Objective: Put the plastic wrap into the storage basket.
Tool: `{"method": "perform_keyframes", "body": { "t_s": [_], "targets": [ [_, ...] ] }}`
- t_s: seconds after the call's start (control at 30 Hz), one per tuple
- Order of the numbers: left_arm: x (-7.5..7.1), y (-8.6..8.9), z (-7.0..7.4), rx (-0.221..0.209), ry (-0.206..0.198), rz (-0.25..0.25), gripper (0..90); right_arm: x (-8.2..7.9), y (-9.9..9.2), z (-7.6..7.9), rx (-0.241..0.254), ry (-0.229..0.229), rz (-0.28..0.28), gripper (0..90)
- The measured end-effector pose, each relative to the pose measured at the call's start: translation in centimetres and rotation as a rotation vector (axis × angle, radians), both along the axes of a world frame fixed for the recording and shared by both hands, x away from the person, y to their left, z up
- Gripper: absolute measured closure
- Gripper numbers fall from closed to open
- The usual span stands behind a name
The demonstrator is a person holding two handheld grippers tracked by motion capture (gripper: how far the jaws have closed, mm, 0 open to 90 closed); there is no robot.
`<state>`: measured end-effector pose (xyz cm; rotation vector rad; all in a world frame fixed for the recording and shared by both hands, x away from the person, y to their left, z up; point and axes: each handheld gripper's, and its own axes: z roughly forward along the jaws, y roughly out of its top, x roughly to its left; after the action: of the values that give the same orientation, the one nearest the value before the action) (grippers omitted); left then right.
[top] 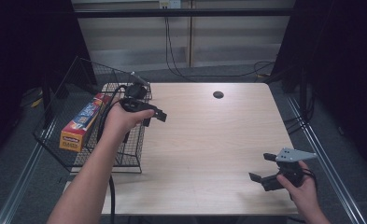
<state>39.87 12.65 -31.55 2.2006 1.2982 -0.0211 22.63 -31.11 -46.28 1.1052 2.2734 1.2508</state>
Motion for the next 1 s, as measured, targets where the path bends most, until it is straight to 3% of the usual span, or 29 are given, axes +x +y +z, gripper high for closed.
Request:
{"method": "perform_keyframes", "body": {
  "t_s": [1.0],
  "targets": [
    [-2.5, -5.0, -3.3, -0.02, -0.005, -0.187, 16.1, 0.0, 0.2, -0.2, -0.006, 0.005, 0.008, 2.0]
  ]
}}
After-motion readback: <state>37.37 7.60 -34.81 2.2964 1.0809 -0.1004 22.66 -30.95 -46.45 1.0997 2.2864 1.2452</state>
